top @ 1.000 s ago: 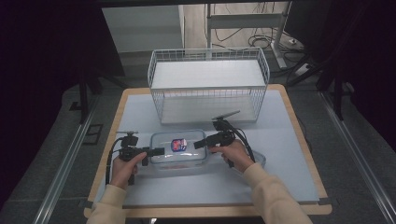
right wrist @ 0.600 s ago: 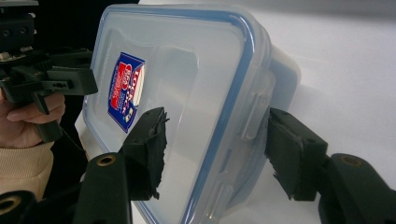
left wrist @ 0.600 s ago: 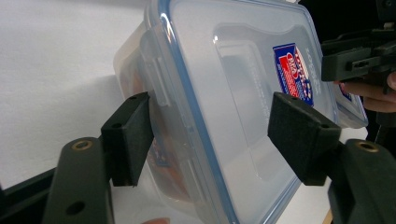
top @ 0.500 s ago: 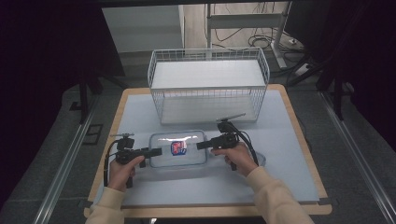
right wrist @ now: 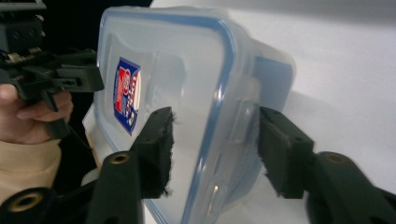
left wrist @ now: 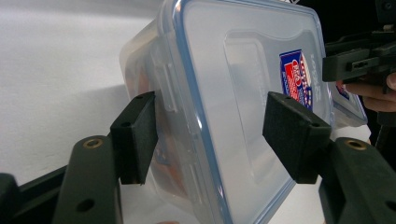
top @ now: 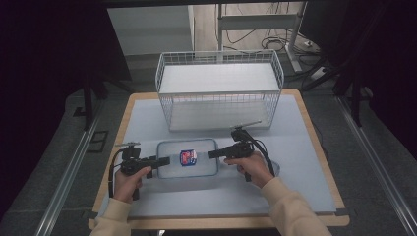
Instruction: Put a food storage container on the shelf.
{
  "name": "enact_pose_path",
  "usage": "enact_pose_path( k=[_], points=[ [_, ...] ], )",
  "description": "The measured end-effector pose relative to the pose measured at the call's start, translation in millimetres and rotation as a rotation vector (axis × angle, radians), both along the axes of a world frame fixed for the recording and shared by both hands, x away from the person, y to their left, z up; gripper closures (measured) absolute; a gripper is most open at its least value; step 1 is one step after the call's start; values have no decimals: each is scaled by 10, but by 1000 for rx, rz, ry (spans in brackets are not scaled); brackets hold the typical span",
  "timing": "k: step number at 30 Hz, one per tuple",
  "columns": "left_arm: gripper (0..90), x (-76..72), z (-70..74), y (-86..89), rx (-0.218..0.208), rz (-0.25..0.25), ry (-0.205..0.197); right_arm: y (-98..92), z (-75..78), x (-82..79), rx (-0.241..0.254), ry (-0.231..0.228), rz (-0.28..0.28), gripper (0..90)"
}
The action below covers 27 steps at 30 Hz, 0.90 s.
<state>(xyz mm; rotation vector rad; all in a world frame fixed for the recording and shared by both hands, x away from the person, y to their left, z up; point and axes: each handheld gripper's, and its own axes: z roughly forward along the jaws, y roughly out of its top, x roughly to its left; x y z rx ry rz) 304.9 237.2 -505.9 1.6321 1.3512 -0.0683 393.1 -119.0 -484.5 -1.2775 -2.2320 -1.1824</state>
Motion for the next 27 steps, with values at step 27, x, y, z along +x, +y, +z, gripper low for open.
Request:
enact_pose_path(
  k=[27],
  points=[
    [410,-52,151,-55,39,8,-68,-77,106,-101,34,-86,-6,508]
  ],
)
